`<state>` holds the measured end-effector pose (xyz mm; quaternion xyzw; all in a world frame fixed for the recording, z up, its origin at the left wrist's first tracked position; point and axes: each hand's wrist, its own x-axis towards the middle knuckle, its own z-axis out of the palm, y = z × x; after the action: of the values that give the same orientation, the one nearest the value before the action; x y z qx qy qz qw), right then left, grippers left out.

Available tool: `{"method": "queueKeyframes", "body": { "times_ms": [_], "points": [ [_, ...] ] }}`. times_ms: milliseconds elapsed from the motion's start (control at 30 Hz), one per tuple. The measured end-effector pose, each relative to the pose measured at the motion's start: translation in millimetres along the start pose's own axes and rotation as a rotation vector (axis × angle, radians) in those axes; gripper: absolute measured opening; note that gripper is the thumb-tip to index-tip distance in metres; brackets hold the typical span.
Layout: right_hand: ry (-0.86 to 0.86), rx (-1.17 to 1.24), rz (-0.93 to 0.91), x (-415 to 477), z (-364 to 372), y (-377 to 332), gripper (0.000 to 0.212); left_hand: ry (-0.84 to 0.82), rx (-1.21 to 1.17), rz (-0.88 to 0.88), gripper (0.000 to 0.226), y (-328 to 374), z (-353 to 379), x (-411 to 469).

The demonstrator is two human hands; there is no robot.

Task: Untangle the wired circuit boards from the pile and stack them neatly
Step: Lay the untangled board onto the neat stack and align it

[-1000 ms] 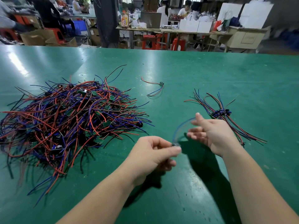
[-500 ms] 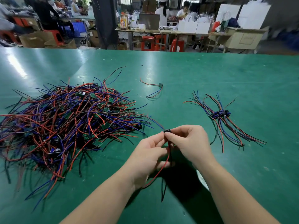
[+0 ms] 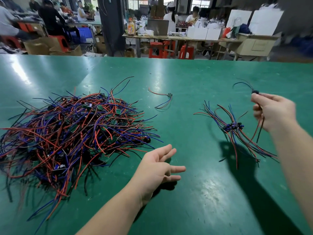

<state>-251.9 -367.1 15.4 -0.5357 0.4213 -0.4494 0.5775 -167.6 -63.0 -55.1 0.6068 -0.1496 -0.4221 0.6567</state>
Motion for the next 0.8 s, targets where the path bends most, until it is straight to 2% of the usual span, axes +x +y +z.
{"method": "queueKeyframes", "body": {
  "times_ms": [100, 200, 300, 500, 600, 800],
  "points": [
    [0.145, -0.315, -0.029, 30.9, -7.6, 23.4, 0.023, 0.002, 0.016, -0.018, 0.073, -0.1, -0.2, 0.4],
    [0.105, -0.785, -0.033, 43.0, -22.0, 59.6, 0.022, 0.007, 0.032, -0.033, 0.073, 1.2, -0.7, 0.5],
    [0.050, -1.125, -0.195, 46.3, -30.4, 77.0, 0.017, 0.020, 0.055, -0.023, 0.073, 1.2, -0.8, 0.5],
    [-0.028, -1.377, -0.299, 44.7, -32.3, 74.1, 0.019, 0.008, 0.109, -0.007, 0.068, -0.4, -0.8, 1.2],
    [-0.054, -1.473, -0.321, 43.3, -32.7, 78.2, 0.028, 0.008, 0.143, -0.006, 0.067, -0.4, -0.8, 0.9],
    [-0.222, -1.595, -0.182, 38.4, -37.9, 77.5, 0.055, -0.007, 0.203, -0.030, 0.071, 0.0, -1.2, -0.3]
  ]
}}
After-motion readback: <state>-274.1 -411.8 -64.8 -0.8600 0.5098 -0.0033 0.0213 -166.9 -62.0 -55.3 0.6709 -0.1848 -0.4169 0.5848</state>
